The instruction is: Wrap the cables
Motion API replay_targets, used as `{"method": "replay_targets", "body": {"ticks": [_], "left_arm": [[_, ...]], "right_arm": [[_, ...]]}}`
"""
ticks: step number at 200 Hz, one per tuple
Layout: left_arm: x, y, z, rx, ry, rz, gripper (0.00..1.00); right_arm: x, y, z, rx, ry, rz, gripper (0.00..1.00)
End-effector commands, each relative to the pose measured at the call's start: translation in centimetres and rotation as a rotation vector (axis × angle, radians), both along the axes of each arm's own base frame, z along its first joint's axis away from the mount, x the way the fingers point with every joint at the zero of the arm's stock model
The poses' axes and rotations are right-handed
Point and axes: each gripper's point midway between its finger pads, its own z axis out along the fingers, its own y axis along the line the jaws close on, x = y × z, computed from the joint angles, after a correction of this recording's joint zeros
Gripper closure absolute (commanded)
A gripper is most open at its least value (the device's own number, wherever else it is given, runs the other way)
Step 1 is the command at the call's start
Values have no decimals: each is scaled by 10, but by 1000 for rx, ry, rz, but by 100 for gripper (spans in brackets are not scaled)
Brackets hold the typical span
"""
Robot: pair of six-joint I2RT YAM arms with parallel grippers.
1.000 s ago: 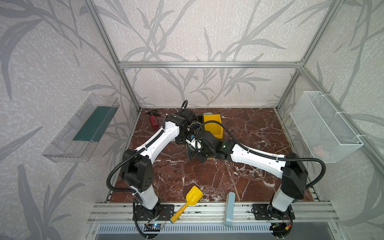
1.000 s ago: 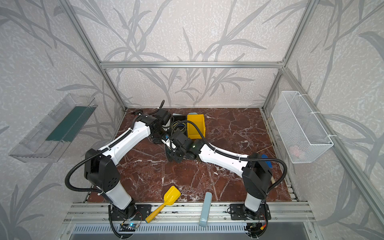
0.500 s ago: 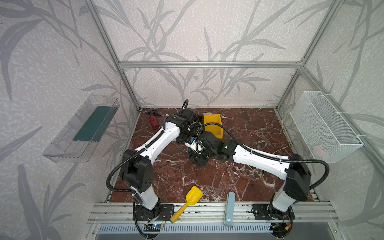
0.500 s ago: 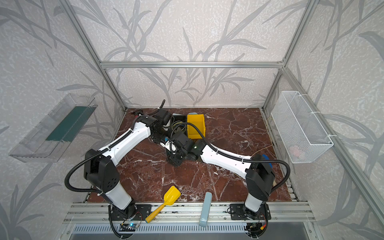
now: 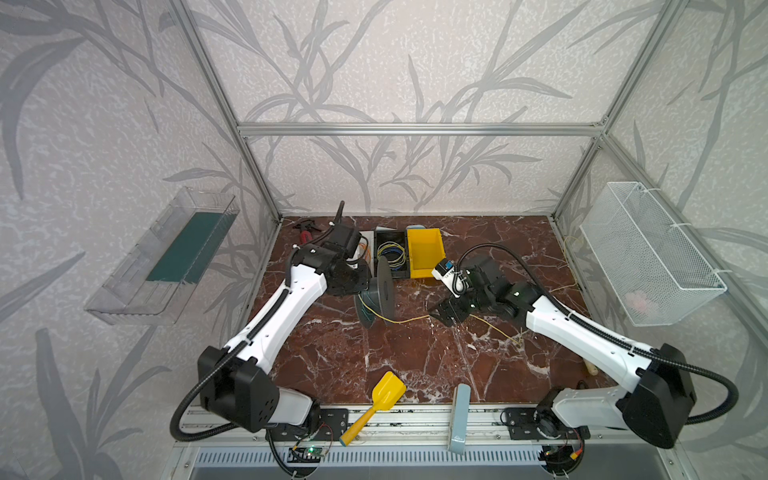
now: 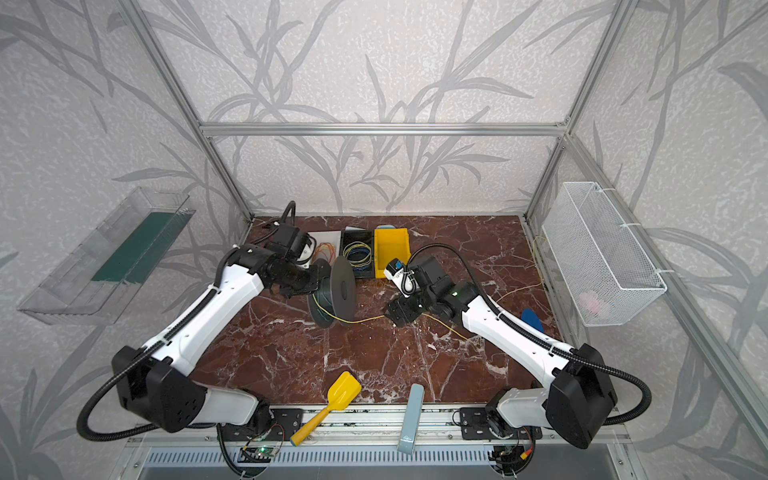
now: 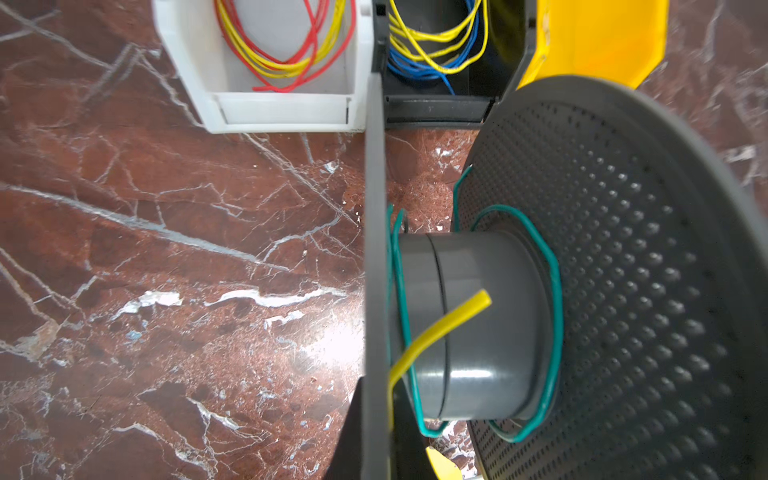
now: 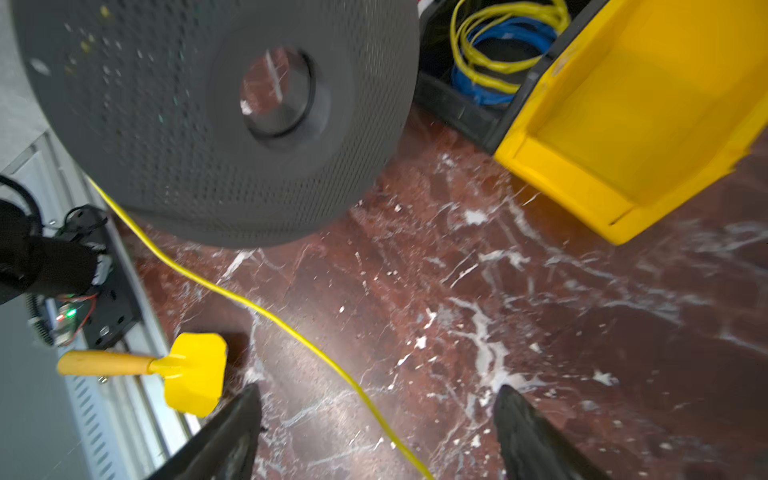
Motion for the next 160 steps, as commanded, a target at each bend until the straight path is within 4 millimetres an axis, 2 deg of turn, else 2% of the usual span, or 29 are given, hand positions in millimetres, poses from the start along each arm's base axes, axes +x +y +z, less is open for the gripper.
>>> {"method": "replay_targets", "body": {"ticks": [1, 23, 72, 96, 114, 127, 160], "left_arm": [[4, -4, 24, -66, -103, -30, 100], [4, 0, 33, -87, -138, -20, 100], [5, 6, 51, -130, -196, -9, 100], [5, 7, 55, -154, -209, -15, 100], [6, 12, 58, -156, -218, 9, 100], [7, 12, 65, -191, -243, 13, 100], [5, 9, 85, -296, -283, 1, 100]], "right_arm": [[-40, 20, 4, 130, 162, 156, 14], [-49, 18, -11, 97, 236, 171, 15], [-49, 15, -41, 23, 305, 154, 23], [-55, 20, -38, 46, 316, 185, 46], [-60, 19, -33, 49, 316, 186, 83], [-60, 15, -36, 35, 321, 162, 99], [-47, 9, -53, -20, 369, 83, 100]]}}
